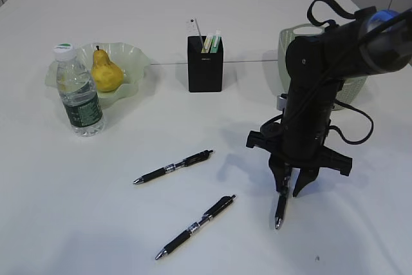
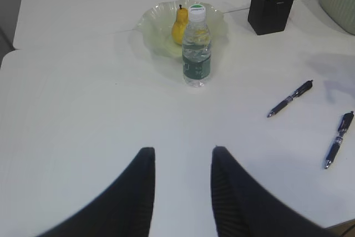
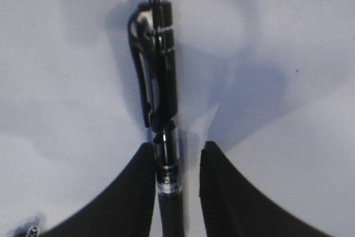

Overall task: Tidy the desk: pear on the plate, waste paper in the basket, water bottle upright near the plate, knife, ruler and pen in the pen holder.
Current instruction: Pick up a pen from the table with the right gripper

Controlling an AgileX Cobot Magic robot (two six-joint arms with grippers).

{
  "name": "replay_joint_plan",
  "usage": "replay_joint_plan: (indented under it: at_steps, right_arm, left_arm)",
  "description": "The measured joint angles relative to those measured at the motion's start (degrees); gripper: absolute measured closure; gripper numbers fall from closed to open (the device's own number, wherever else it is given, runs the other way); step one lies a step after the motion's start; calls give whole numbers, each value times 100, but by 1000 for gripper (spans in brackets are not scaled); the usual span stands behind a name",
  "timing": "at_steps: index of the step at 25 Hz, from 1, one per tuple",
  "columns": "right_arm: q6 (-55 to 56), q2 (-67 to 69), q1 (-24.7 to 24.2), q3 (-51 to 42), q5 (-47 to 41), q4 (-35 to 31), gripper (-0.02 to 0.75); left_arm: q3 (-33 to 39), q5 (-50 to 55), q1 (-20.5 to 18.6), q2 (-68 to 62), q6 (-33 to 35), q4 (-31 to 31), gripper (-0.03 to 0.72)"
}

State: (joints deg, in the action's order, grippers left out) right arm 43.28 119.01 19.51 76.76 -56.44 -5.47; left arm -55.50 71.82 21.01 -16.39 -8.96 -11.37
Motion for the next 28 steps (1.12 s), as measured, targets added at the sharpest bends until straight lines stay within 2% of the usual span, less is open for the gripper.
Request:
replay_joint_plan:
  at_steps: [10,14,18,28]
  right_arm:
    - [-32,107,0,22,-125,-3,514]
    - [-204,107,0,29,-133,18,624]
    - [-360,107,0,29,-137,18,645]
    - [-2272,165,0,244,-577,-61,646]
  left_arm:
    - [0,-100,0,0,-66,0,450]
    - [0,-100,0,0,-89,0,450]
    - [0,-100,0,0,-125,0,450]
    - [0,-157,0,0,-219,-35,450]
